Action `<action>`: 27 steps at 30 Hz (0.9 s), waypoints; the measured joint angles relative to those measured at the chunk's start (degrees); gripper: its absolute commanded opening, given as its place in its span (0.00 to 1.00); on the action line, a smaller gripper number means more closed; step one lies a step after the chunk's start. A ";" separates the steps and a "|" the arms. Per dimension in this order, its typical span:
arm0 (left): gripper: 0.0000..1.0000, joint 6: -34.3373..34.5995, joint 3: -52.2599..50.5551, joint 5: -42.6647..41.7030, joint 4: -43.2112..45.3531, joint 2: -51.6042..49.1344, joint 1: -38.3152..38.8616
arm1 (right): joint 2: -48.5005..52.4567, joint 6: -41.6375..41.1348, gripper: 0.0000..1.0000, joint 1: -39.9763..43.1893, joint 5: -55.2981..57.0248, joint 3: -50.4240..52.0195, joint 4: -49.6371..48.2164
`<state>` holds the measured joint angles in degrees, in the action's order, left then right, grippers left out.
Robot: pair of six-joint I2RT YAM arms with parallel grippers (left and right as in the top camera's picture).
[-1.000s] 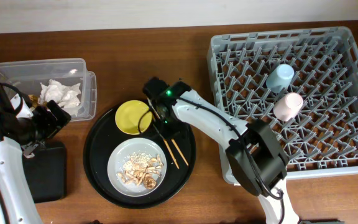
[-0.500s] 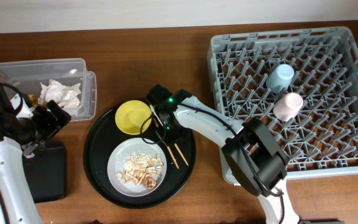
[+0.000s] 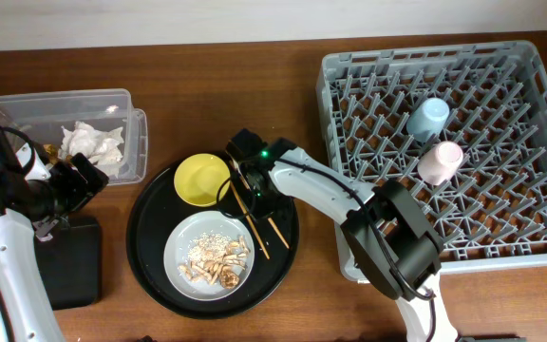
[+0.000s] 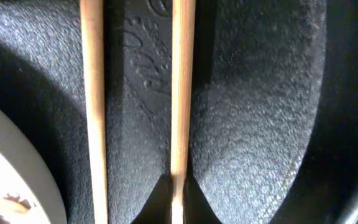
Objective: Sort waste into correct bins and load items into the dishwasher rack
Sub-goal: 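Insert the chopstick into the rack with the right gripper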
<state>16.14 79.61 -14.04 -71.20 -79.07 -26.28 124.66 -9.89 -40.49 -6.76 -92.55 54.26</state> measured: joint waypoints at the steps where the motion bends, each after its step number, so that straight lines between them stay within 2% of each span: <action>1: 0.99 0.00 0.00 0.00 0.02 0.00 0.00 | 0.00 -0.48 0.04 0.37 -0.20 -0.83 1.16; 9: 0.99 0.00 0.00 0.00 0.00 0.00 0.00 | -6.84 -2.16 0.04 11.50 -0.59 -10.86 9.01; 13: 0.99 0.00 0.00 0.00 0.00 0.00 0.00 | -13.07 -2.14 0.04 22.23 -0.61 -13.09 12.04; 17: 0.99 0.00 0.00 0.00 0.00 0.00 0.00 | -13.86 0.20 0.04 30.71 -1.86 -13.09 14.78; 25: 0.99 0.00 0.00 0.00 0.00 0.00 0.00 | -13.66 7.13 0.05 35.80 0.37 -13.09 15.23; 26: 0.99 0.00 0.00 0.00 0.00 0.00 0.00 | -13.33 7.50 0.11 35.95 0.76 -13.09 14.97; 27: 0.99 0.00 0.00 0.00 0.00 0.00 0.00 | -12.87 7.72 0.27 35.98 0.96 -13.09 14.84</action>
<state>16.14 79.61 -14.04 -71.20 -79.07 -26.28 111.79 -2.17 -4.51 -5.80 -105.65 69.10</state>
